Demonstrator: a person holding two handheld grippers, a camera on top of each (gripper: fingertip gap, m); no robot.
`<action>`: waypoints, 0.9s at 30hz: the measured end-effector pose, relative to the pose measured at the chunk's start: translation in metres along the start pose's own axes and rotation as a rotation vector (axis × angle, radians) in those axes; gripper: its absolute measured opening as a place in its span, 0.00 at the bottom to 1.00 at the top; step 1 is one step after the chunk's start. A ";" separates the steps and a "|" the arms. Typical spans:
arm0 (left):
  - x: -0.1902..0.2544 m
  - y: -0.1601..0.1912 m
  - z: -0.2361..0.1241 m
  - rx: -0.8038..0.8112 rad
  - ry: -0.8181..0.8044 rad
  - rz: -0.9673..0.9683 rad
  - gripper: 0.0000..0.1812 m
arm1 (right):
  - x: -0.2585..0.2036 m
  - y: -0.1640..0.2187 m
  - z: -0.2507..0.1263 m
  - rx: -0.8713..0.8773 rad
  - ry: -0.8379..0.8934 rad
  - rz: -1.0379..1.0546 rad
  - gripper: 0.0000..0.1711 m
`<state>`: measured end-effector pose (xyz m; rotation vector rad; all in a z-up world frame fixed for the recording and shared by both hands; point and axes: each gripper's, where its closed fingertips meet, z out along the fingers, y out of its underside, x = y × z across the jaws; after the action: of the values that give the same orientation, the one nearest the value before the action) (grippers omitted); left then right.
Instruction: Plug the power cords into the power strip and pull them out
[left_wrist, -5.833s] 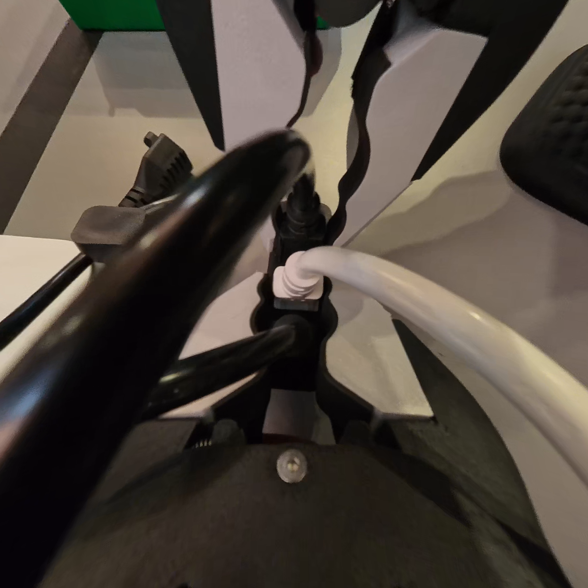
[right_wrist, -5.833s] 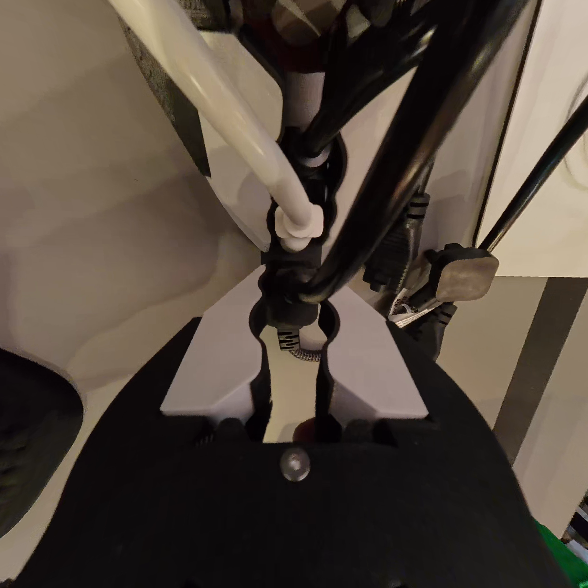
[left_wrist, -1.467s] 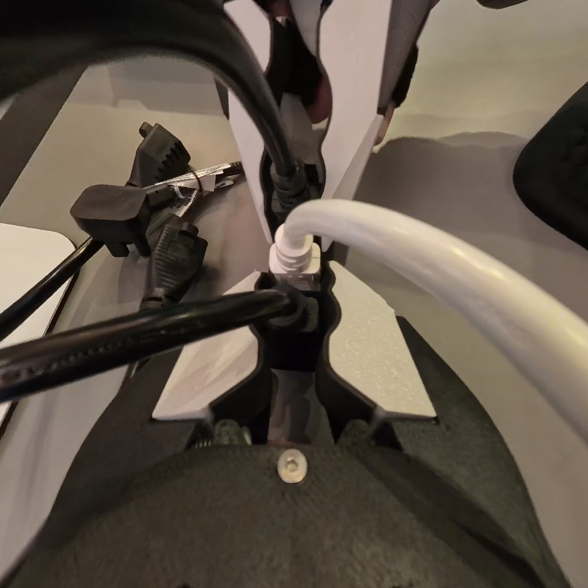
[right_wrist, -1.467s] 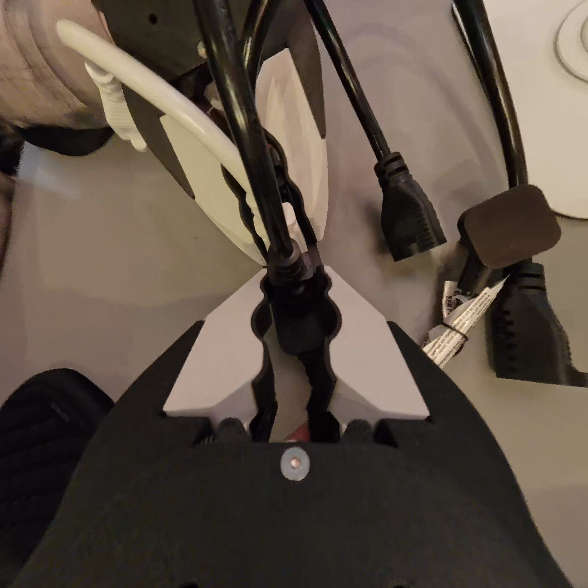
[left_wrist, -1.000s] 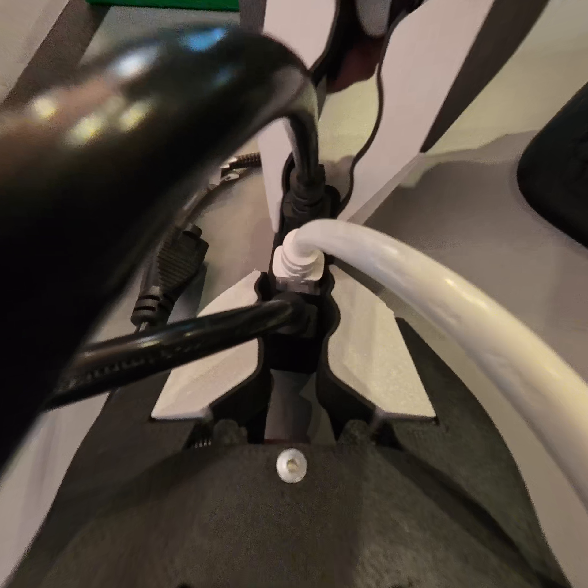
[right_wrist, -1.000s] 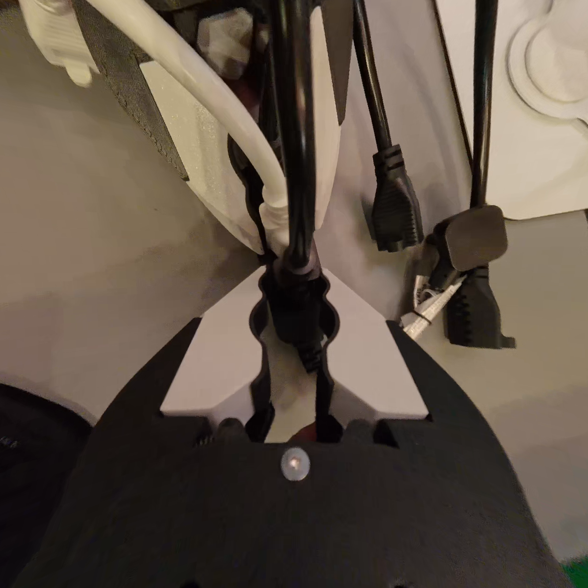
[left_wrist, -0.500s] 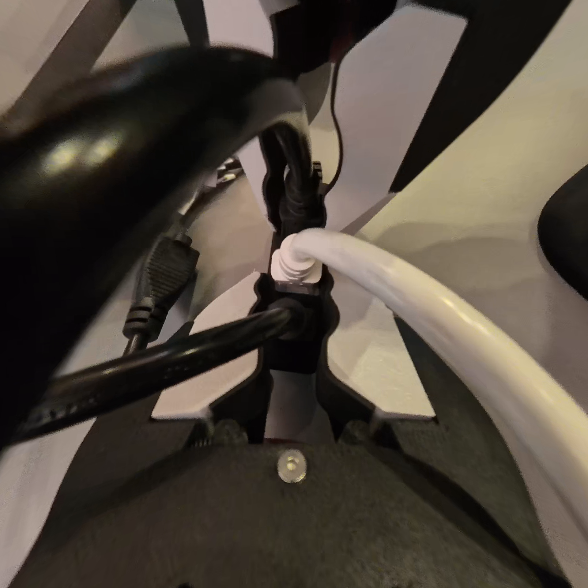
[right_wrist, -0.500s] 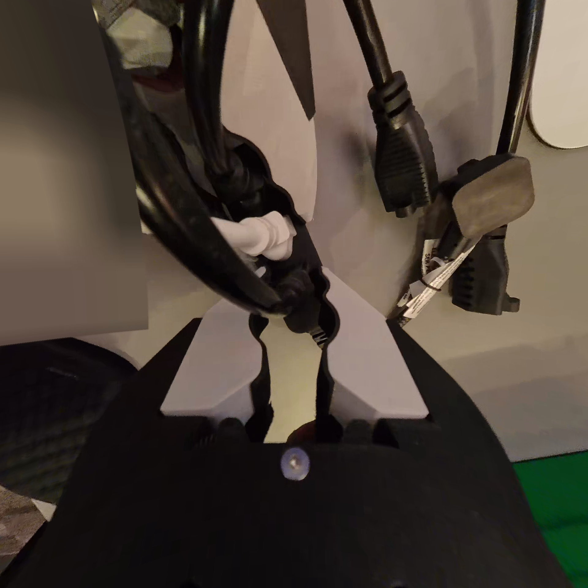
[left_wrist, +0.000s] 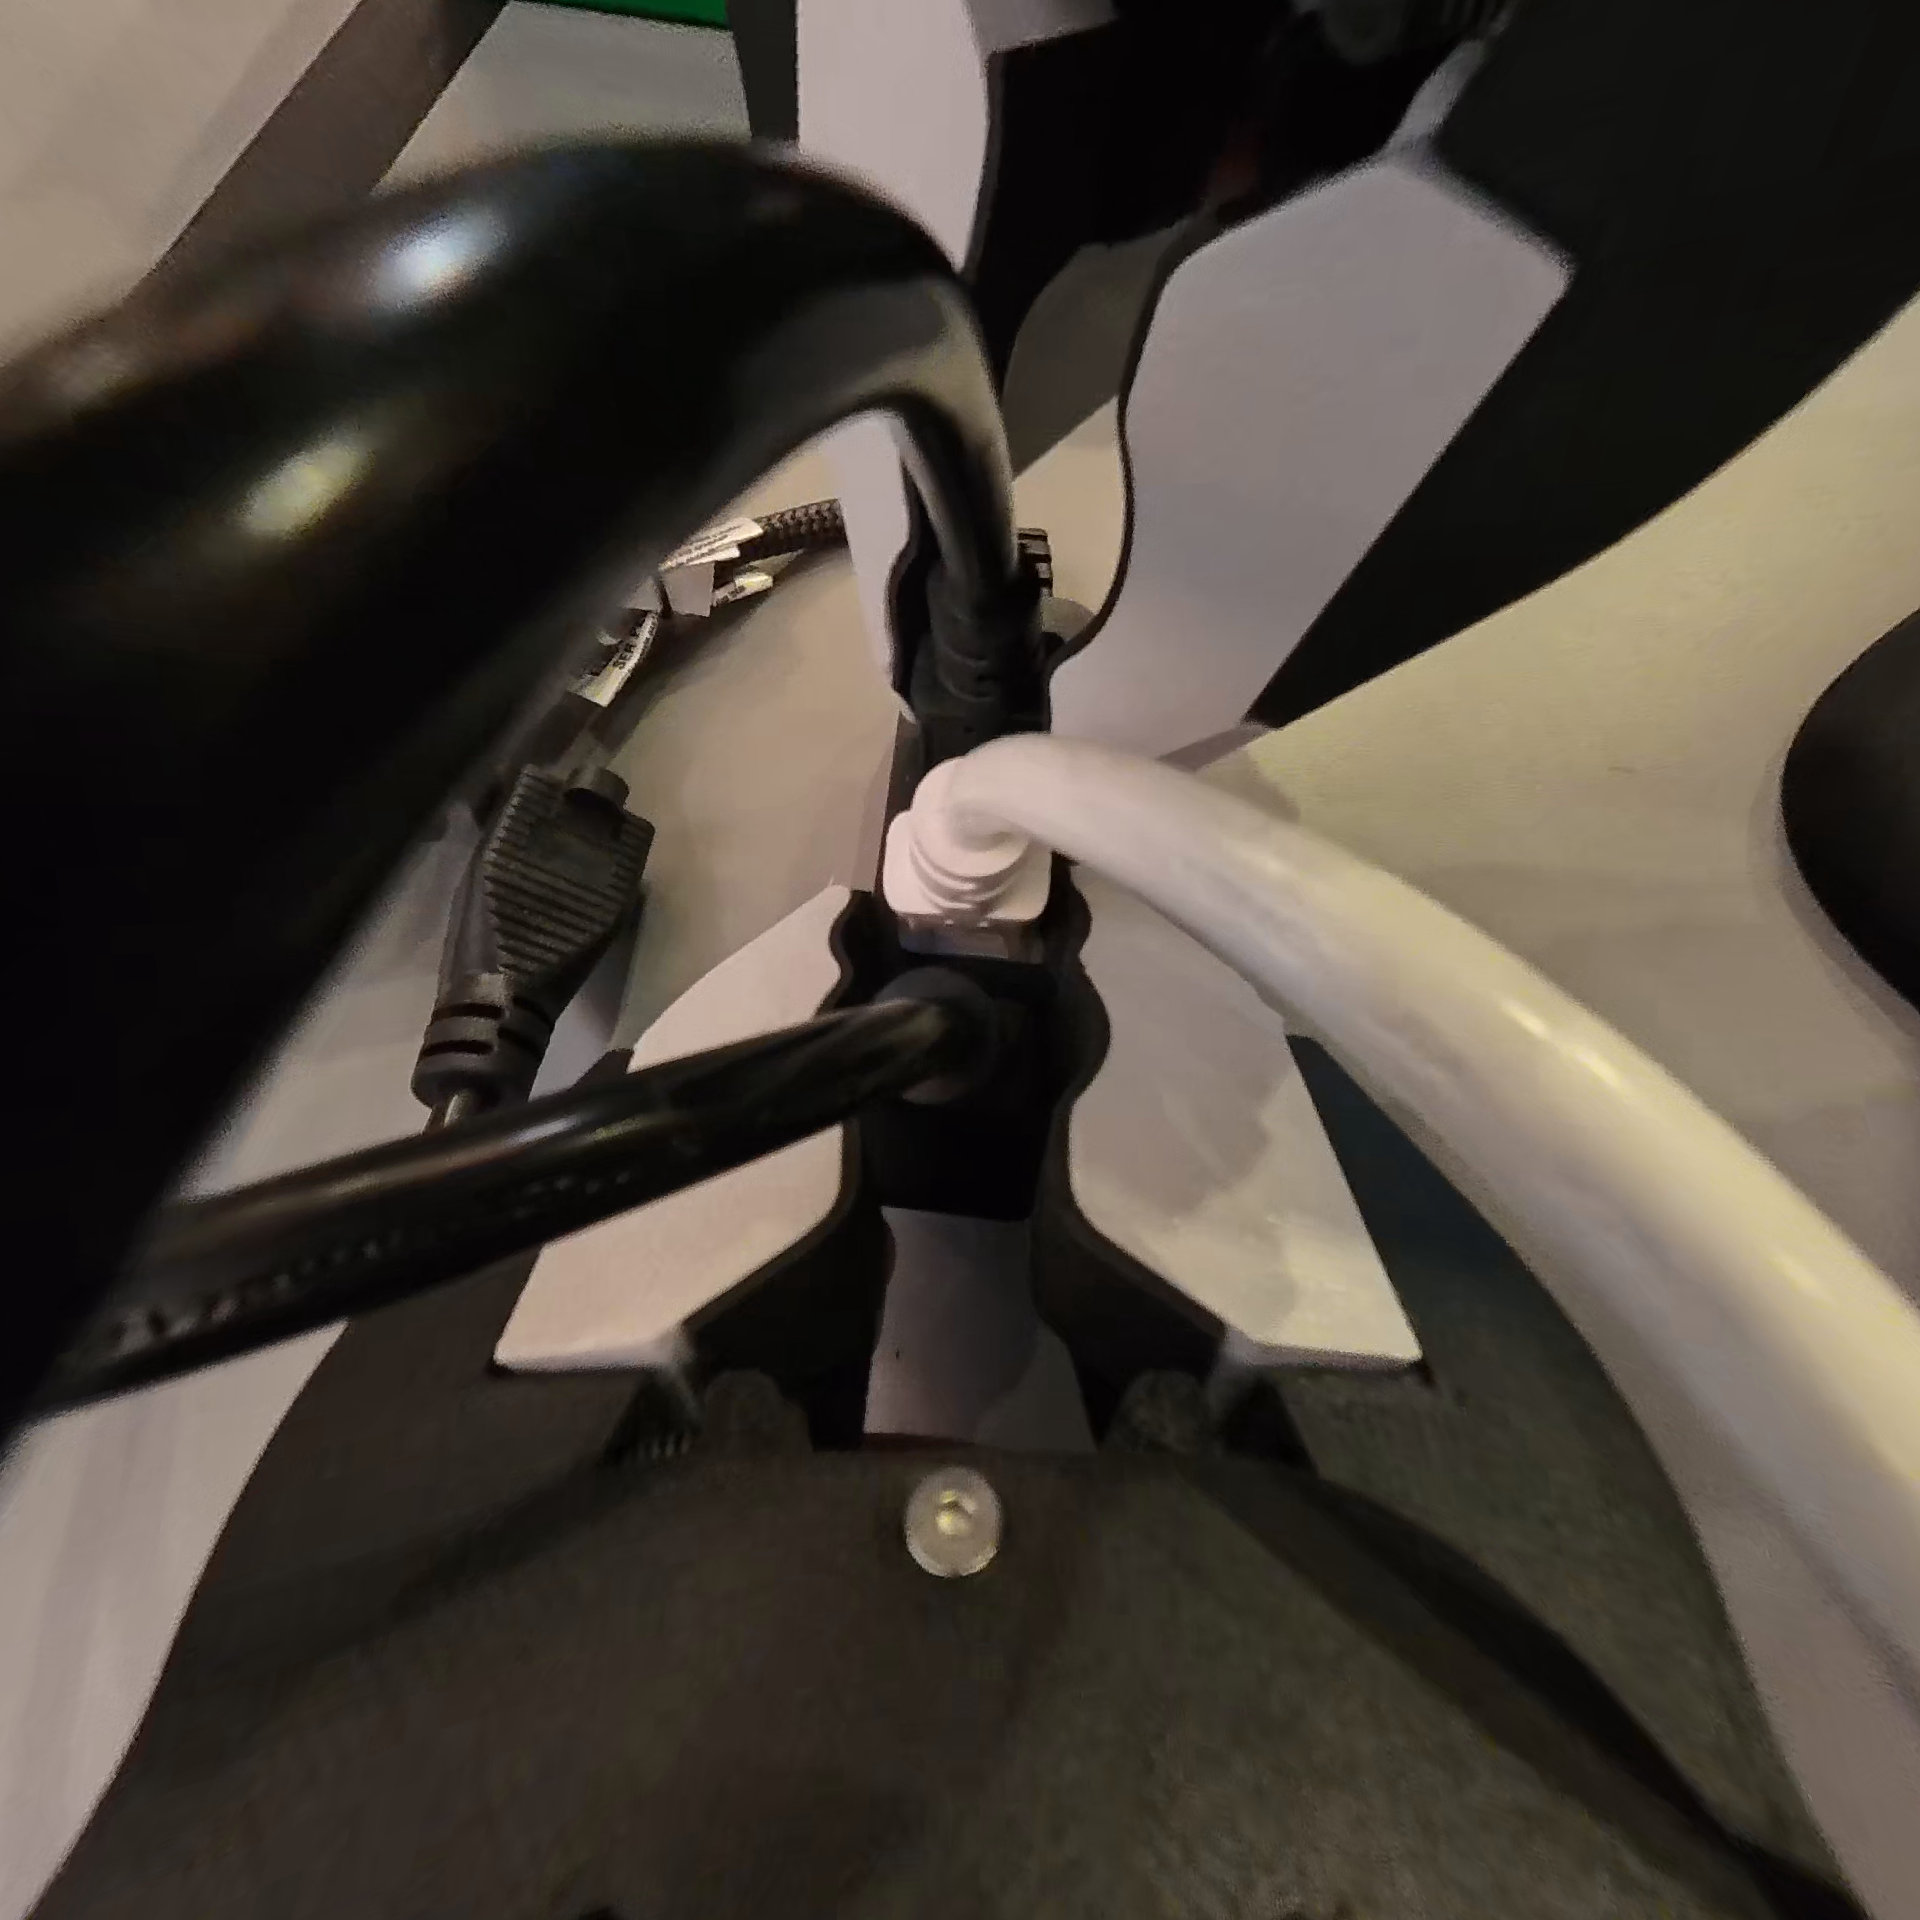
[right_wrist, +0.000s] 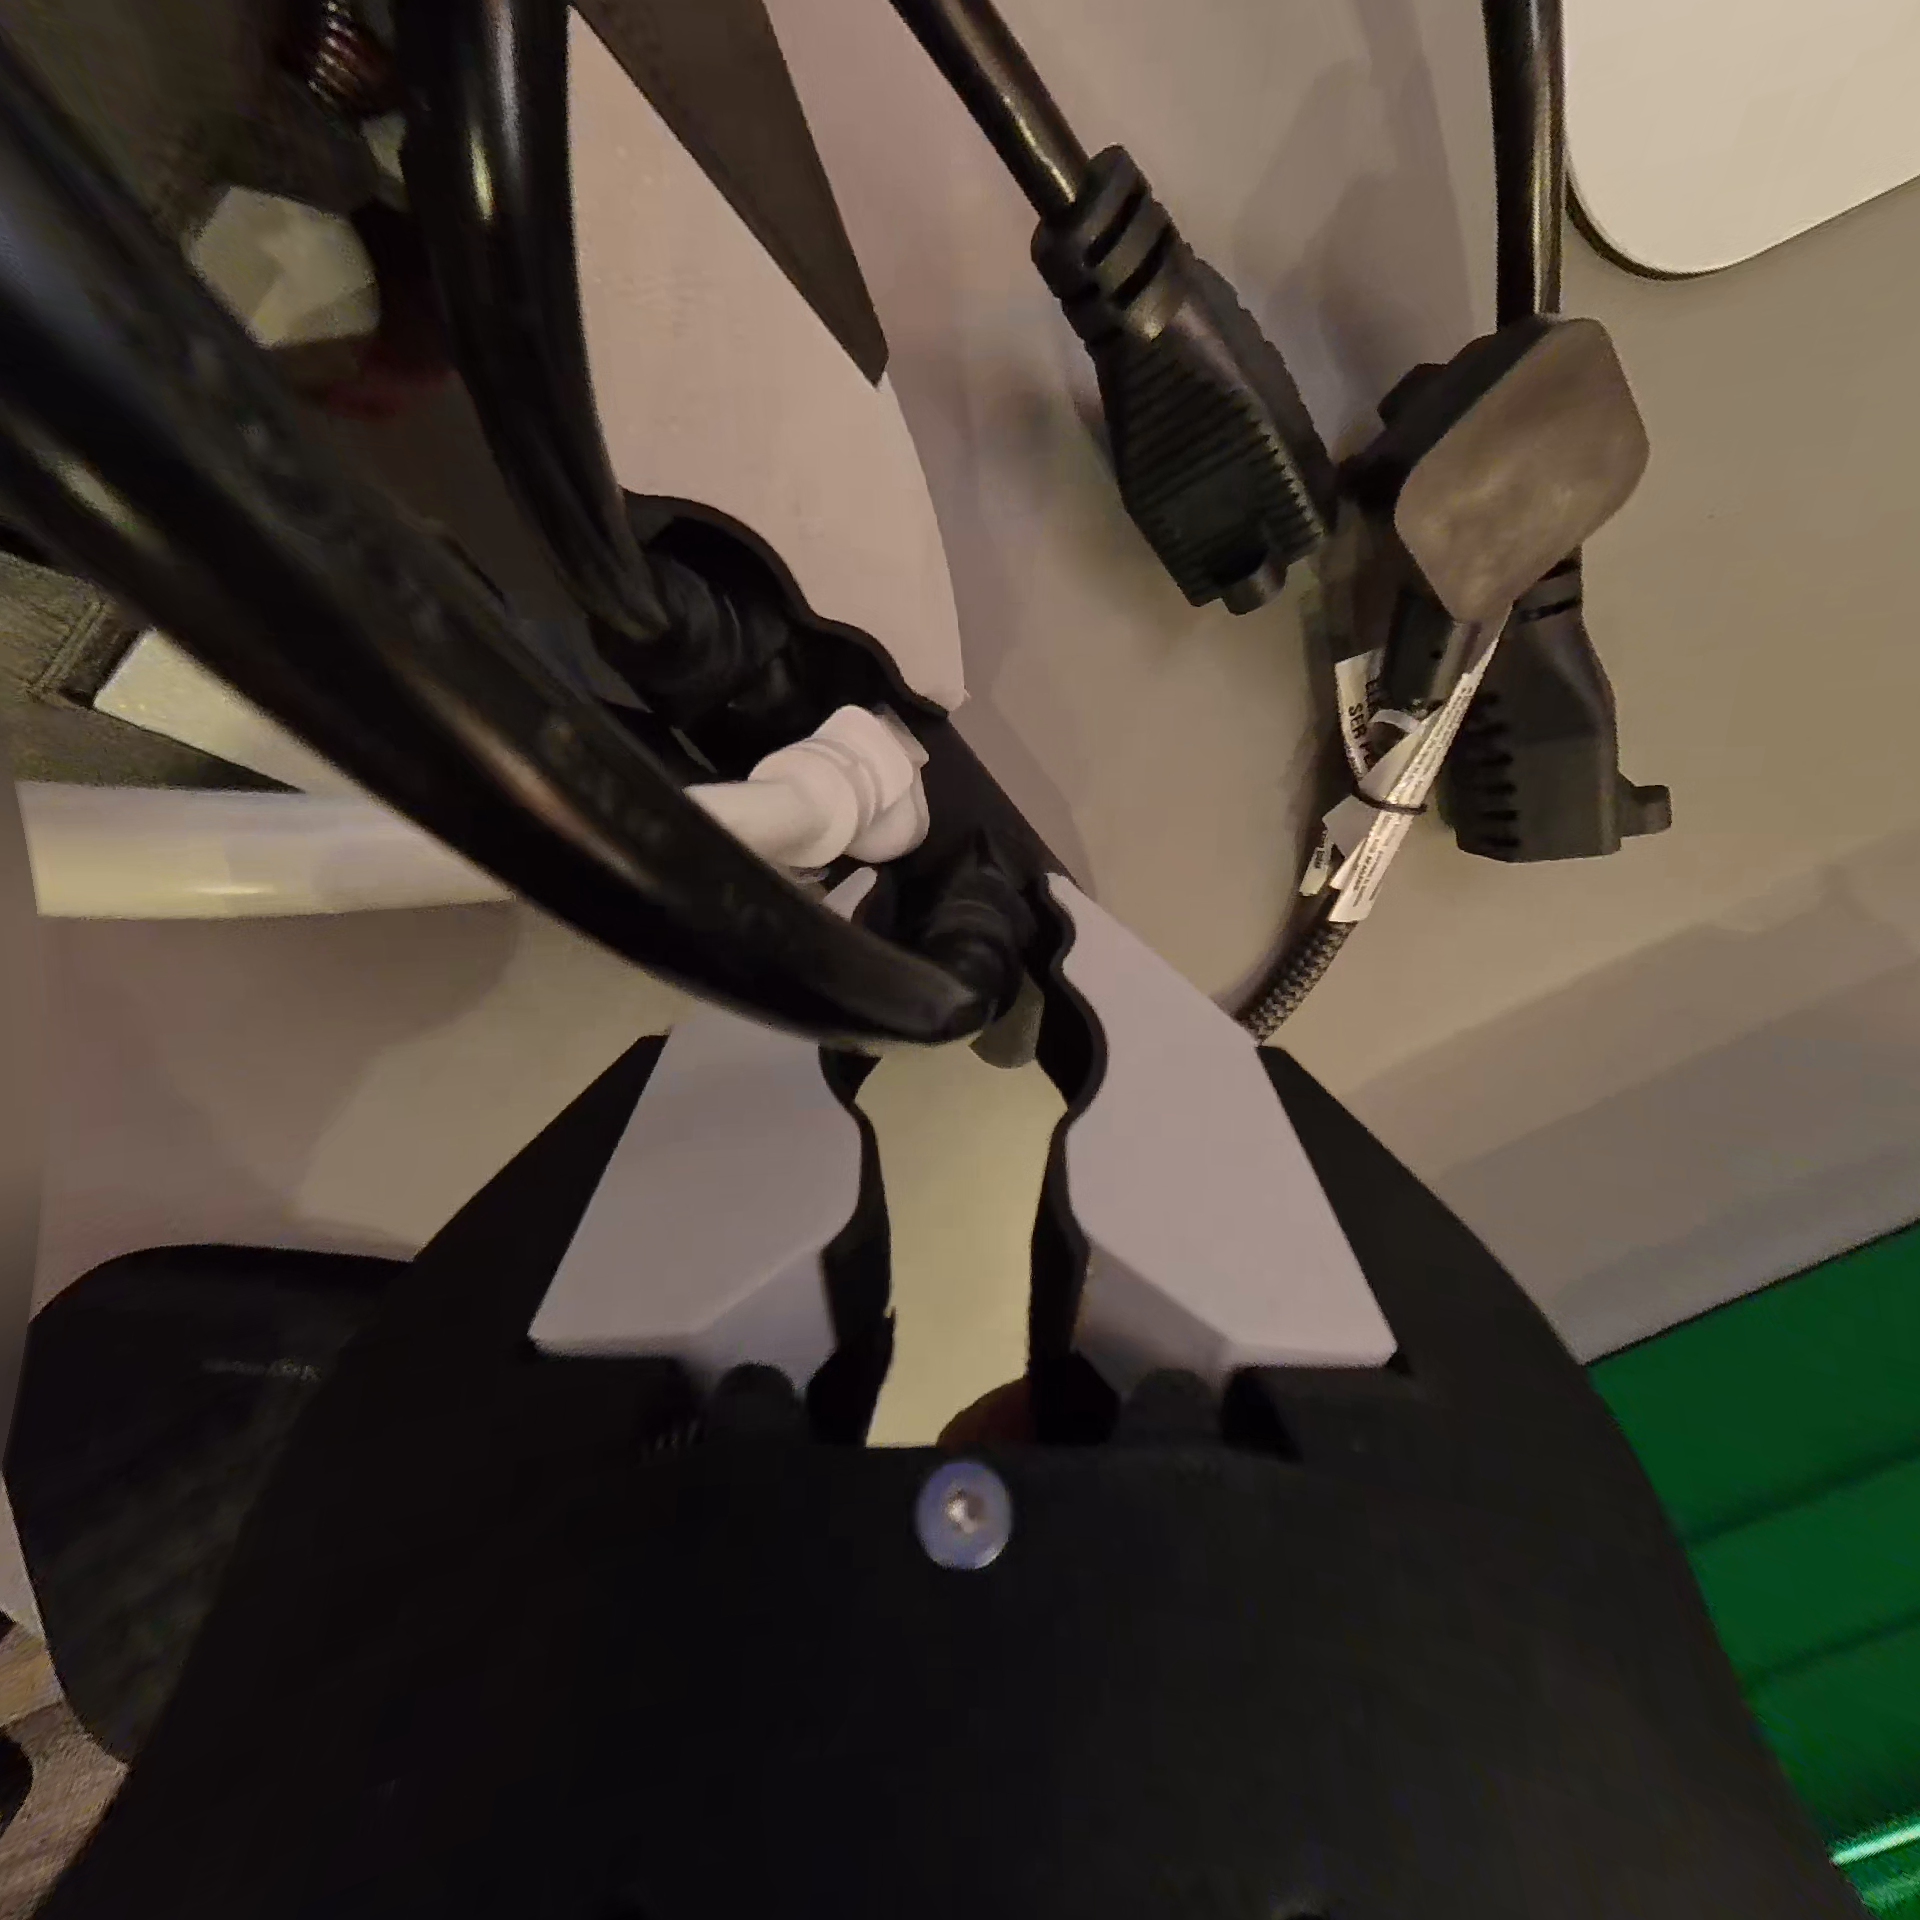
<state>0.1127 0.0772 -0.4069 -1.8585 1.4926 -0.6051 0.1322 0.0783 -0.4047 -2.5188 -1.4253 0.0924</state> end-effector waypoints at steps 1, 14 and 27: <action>0.000 0.000 0.000 0.001 0.000 -0.001 0.17 | 0.000 0.000 0.000 -0.004 -0.004 -0.005 0.13; 0.000 0.001 0.000 0.021 0.025 0.013 0.18 | -0.003 -0.003 -0.001 0.132 0.014 -0.132 0.12; -0.001 0.001 0.001 0.032 0.020 0.025 0.17 | -0.002 -0.005 -0.001 0.150 -0.129 -0.037 0.12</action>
<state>0.1129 0.0779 -0.4080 -1.8118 1.5083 -0.6346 0.1276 0.0787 -0.4023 -2.4011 -1.4535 0.3476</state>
